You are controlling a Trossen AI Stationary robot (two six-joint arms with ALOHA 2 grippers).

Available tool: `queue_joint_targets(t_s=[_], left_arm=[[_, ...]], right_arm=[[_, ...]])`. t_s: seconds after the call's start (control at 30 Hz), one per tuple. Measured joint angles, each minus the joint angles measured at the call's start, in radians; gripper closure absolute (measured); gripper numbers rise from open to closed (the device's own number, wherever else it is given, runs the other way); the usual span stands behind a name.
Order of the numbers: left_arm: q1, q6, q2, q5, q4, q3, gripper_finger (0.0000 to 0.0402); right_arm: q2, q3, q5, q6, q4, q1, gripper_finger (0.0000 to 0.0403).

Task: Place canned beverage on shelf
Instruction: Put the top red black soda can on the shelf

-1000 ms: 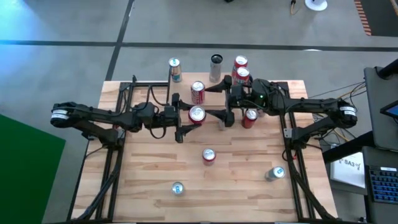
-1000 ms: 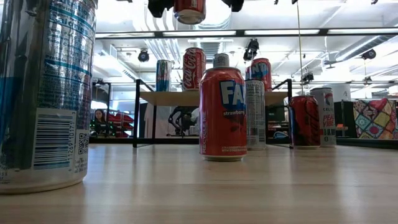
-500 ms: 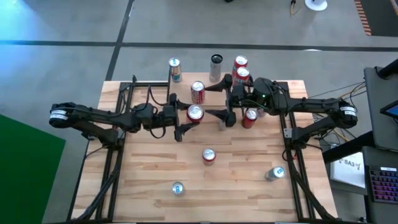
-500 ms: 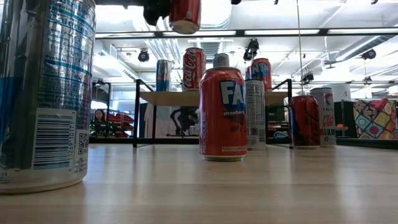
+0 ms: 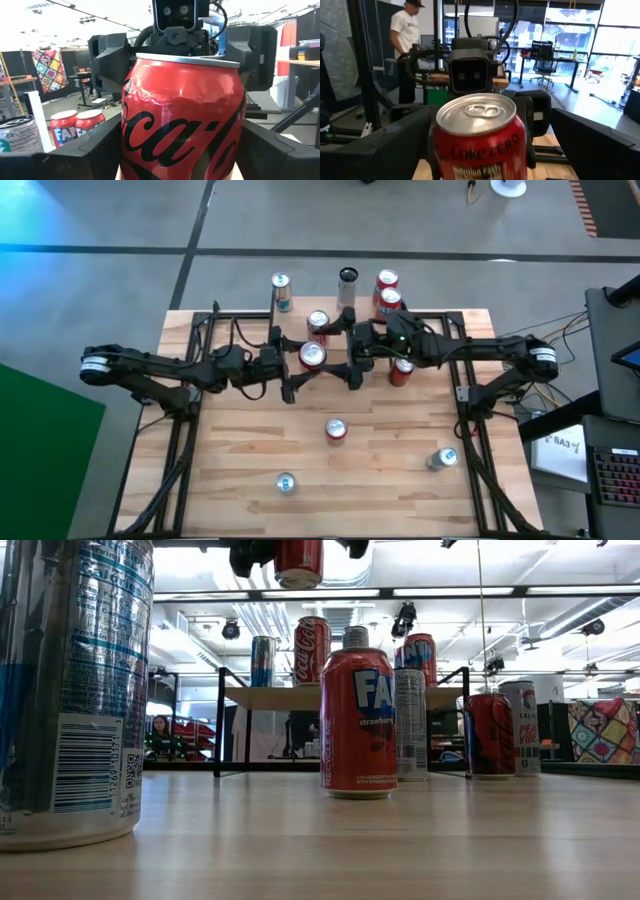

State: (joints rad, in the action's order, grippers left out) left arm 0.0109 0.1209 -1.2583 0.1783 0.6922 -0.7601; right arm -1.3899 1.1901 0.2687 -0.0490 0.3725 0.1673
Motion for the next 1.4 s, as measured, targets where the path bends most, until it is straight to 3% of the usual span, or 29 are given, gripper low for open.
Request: queue_joint_targets(t_s=[0.73, 0.87, 1.07, 1.4], left_arm=[[-0.001, -0.002, 0.0, 0.041, 0.016, 0.001, 0.0112], [-0.002, -0.001, 0.0, 0.04, 0.014, 0.001, 0.0112], [-0.002, 0.0, 0.0, 0.04, 0.013, 0.001, 0.0112], [-0.002, -0.007, -0.001, 0.04, 0.007, 0.002, 0.0057]], right_arm=[[-0.108, 0.092, 0.027, -0.03, -0.016, 0.0, 0.0004], [-0.108, 0.098, 0.031, -0.041, -0.015, 0.0, 0.003], [-0.107, 0.098, 0.055, -0.043, -0.023, 0.0, 0.0115], [-0.106, 0.098, 0.053, 0.001, -0.041, 0.001, 0.0115]])
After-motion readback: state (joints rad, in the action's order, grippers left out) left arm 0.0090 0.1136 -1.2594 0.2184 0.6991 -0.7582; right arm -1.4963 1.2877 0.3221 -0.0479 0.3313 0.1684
